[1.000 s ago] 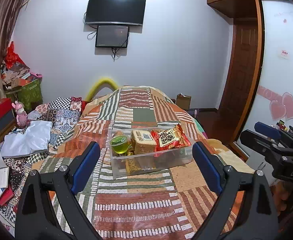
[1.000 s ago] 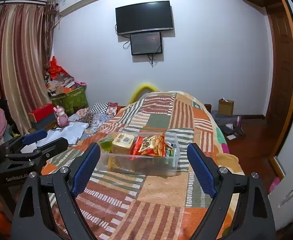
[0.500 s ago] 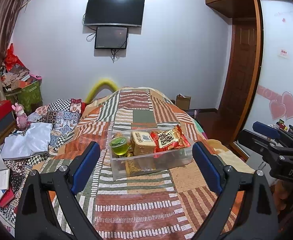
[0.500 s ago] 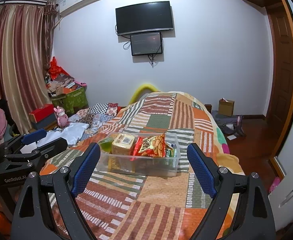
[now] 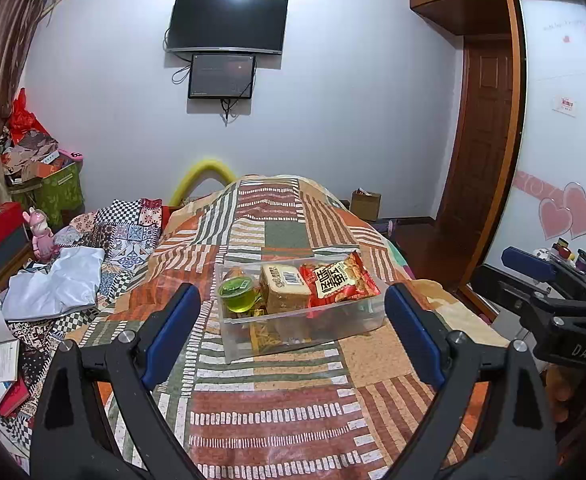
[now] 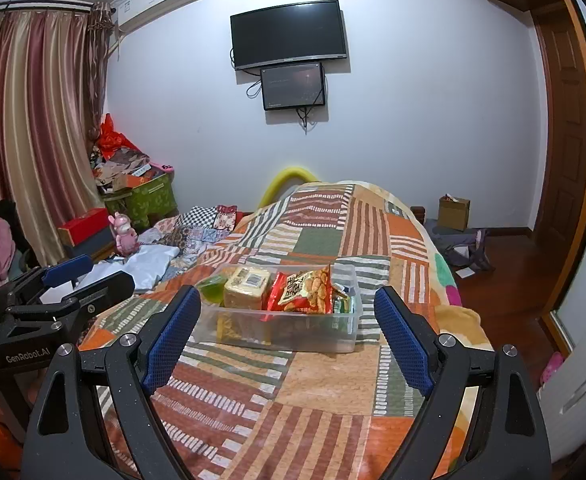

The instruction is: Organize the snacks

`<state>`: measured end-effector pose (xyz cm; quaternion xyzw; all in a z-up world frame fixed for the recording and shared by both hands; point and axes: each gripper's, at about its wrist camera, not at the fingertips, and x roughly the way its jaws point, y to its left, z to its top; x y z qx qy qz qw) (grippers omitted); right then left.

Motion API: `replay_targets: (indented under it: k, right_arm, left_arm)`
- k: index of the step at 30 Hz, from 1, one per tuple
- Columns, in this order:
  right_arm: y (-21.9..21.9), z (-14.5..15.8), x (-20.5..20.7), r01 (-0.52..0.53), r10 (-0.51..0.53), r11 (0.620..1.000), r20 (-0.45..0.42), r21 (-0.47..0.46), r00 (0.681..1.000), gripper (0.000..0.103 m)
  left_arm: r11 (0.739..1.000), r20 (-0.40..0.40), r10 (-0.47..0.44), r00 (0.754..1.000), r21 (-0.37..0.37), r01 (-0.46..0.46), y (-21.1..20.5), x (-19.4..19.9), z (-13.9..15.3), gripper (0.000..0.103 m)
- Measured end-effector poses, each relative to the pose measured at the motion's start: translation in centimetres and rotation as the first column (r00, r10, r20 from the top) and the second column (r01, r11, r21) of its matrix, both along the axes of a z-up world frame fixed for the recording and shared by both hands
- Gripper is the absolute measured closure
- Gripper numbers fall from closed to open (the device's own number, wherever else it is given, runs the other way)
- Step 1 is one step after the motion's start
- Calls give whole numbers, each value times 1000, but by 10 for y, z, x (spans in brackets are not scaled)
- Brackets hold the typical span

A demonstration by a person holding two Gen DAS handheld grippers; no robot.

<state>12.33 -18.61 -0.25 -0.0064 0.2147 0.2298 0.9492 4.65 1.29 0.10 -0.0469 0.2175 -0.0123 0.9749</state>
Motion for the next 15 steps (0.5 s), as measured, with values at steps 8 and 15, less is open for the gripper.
replay_targets:
  k: [8,15]
  right_arm:
    - [3,-1,-1,-5,5,1000,-2,2,1000,16]
    - [4,-2,-2,-4,4,1000,-4,6,1000,16]
  left_arm:
    - [1000,2,-1,1000,-2,1,-1,2,3,9]
    - [1000,-4,-16,1000,-9,16,-1,4,5,9]
